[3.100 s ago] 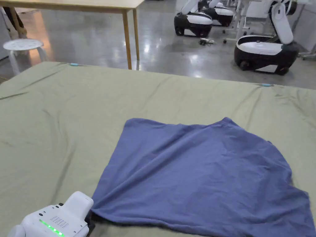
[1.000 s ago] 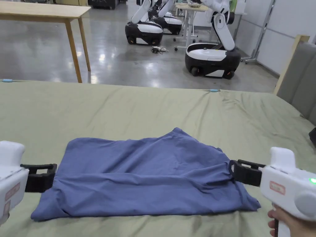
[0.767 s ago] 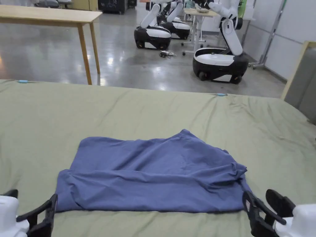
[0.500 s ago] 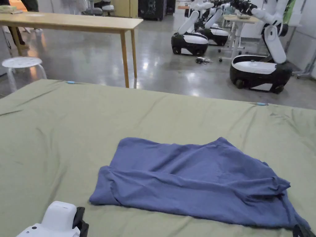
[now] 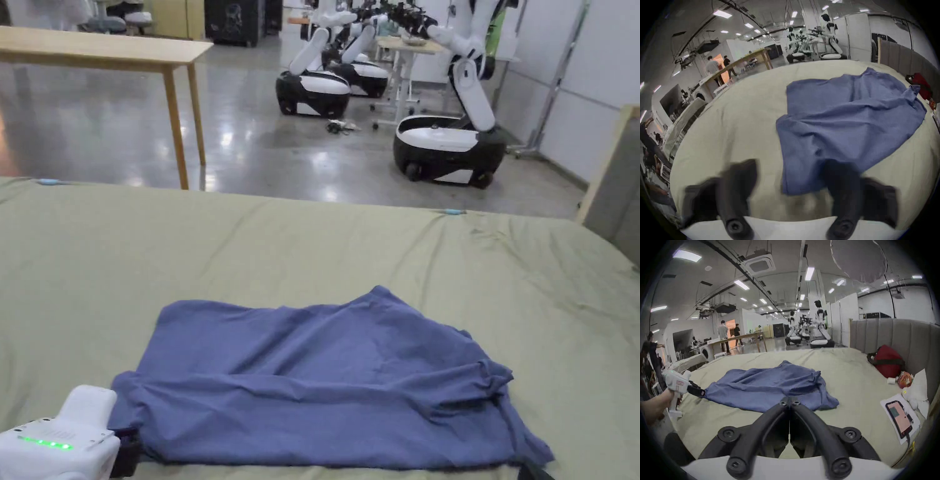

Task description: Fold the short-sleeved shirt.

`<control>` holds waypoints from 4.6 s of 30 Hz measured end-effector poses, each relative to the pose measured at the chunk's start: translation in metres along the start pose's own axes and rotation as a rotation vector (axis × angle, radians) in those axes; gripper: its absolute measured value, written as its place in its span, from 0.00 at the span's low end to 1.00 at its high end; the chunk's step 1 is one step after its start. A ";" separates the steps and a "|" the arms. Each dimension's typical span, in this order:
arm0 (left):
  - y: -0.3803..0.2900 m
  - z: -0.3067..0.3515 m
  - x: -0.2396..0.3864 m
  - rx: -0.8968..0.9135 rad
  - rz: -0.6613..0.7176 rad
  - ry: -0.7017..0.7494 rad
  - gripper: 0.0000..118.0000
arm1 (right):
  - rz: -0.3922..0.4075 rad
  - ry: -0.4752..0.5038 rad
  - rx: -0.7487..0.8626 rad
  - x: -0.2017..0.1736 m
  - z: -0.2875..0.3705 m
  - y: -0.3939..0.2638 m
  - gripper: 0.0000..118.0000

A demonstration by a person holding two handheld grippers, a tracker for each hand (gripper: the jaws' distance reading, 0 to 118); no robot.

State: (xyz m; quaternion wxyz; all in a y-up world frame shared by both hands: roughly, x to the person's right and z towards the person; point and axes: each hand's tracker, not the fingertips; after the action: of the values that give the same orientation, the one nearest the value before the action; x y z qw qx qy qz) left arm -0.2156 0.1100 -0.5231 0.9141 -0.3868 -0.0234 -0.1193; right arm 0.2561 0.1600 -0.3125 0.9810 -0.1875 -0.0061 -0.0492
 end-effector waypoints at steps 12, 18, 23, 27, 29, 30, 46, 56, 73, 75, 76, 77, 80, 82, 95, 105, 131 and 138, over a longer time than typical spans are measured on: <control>0.006 0.000 0.011 -0.038 -0.035 -0.045 0.05 | -0.040 -0.176 -0.319 0.085 -0.150 0.025 1.00; 0.008 0.005 0.023 -0.029 -0.060 -0.034 0.05 | -0.051 -0.133 -0.450 0.099 -0.177 0.011 0.14; 0.022 0.033 0.011 0.015 -0.019 -0.044 0.03 | -0.067 -0.079 -0.370 0.098 -0.155 0.036 0.07; 0.041 0.085 -0.009 0.135 -0.006 -0.051 0.03 | -0.047 -0.036 -0.252 0.085 -0.097 0.084 0.07; 0.049 0.117 -0.016 0.173 -0.011 -0.047 0.03 | -0.041 -0.024 -0.201 0.077 -0.066 0.105 0.07; 0.051 0.131 -0.019 0.196 -0.017 -0.045 0.03 | -0.036 -0.028 -0.190 0.076 -0.052 0.111 0.07; -0.113 0.179 -0.022 0.013 0.079 -0.081 0.03 | -0.007 -0.066 -0.456 0.068 0.042 -0.033 0.07; -0.091 0.255 -0.004 0.506 0.172 -0.057 0.94 | -0.075 0.001 0.063 0.020 0.096 0.034 0.90; -0.006 0.134 -0.015 0.266 0.039 -0.033 0.00 | 0.128 0.000 0.065 -0.032 0.047 0.009 0.03; 0.019 0.094 -0.021 0.234 -0.014 0.024 0.08 | 0.130 -0.003 0.053 -0.031 0.038 0.010 0.03; 0.031 0.074 -0.024 0.201 -0.044 0.020 0.22 | 0.132 -0.005 0.040 -0.030 0.034 0.011 0.03; 0.043 0.050 -0.026 0.147 -0.067 0.018 0.49 | 0.132 -0.010 0.027 -0.028 0.027 0.014 0.03; 0.063 -0.017 -0.030 0.029 -0.134 0.031 0.91 | 0.117 -0.018 -0.016 -0.021 0.008 0.022 0.03; 0.069 -0.053 -0.030 -0.030 -0.155 0.065 0.91 | 0.111 -0.024 -0.040 -0.015 -0.008 0.030 0.03; 0.078 -0.046 -0.009 -0.044 -0.159 -0.064 0.05 | 0.122 -0.065 -0.524 0.060 -0.277 0.087 0.94; 0.094 0.004 -0.011 0.042 -0.137 -0.055 0.05 | 0.226 -0.009 -0.620 0.042 -0.285 0.069 0.05; -0.136 0.179 -0.030 0.096 0.023 0.000 0.43 | 0.186 -0.021 -0.353 0.045 0.048 -0.036 0.09; -0.103 0.268 -0.010 0.541 0.182 -0.034 0.93 | 0.055 0.038 0.151 -0.005 0.111 0.037 0.85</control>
State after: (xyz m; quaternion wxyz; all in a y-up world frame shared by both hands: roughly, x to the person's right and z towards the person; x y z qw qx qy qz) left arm -0.2361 0.2334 -0.2647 0.9906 -0.1312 -0.0350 -0.0194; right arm 0.2557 0.2353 -0.2224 0.9933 -0.1120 0.0138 -0.0254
